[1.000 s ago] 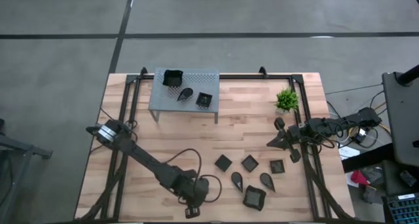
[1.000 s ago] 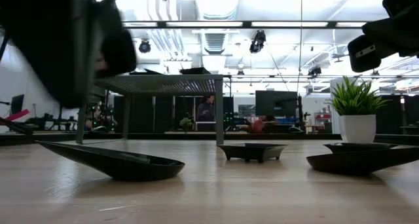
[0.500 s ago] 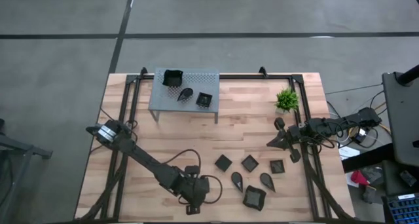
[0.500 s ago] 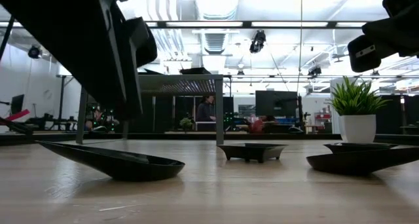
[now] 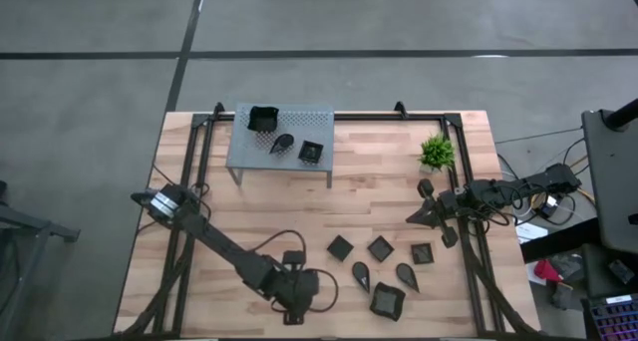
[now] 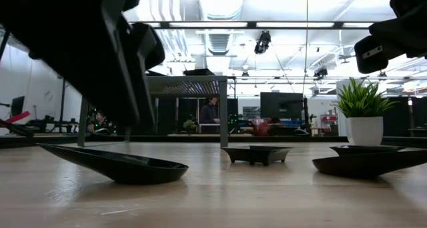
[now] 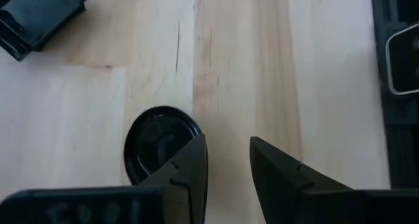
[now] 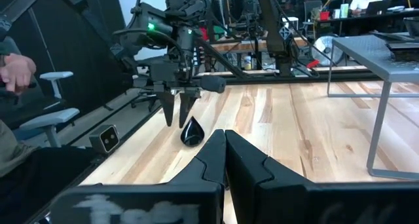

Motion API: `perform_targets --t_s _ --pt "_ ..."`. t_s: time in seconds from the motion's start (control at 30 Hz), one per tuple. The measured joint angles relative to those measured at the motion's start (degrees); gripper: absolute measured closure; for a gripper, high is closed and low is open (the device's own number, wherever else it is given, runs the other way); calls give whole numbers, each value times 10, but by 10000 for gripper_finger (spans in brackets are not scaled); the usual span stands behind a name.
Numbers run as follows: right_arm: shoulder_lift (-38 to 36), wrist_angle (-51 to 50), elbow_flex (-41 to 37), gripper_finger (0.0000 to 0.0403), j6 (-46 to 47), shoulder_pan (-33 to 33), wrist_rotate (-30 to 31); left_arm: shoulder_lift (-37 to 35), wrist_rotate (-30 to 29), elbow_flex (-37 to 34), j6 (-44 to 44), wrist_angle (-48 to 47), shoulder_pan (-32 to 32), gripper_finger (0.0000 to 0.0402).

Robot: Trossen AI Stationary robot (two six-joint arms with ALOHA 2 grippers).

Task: Pick & Place Mini shaped plates
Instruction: Stack the black leaf-shaped plate on top of the black leaf-shaped plate on the shelf

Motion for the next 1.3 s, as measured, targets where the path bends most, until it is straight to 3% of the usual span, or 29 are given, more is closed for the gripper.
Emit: perform_targets --t_s 0.73,0.87,1.1,1.3 --pt "0 0 0 394 0 0 0 0 -19 -78 -15 64 -3 292" --pt "0 0 0 394 0 0 0 0 -24 -78 -15 66 -3 316" --pt "0 0 0 394 0 0 0 -1 -27 -78 -29 68 -3 393" --pt "0 0 0 394 0 0 0 -13 -22 -78 -28 66 -3 400"
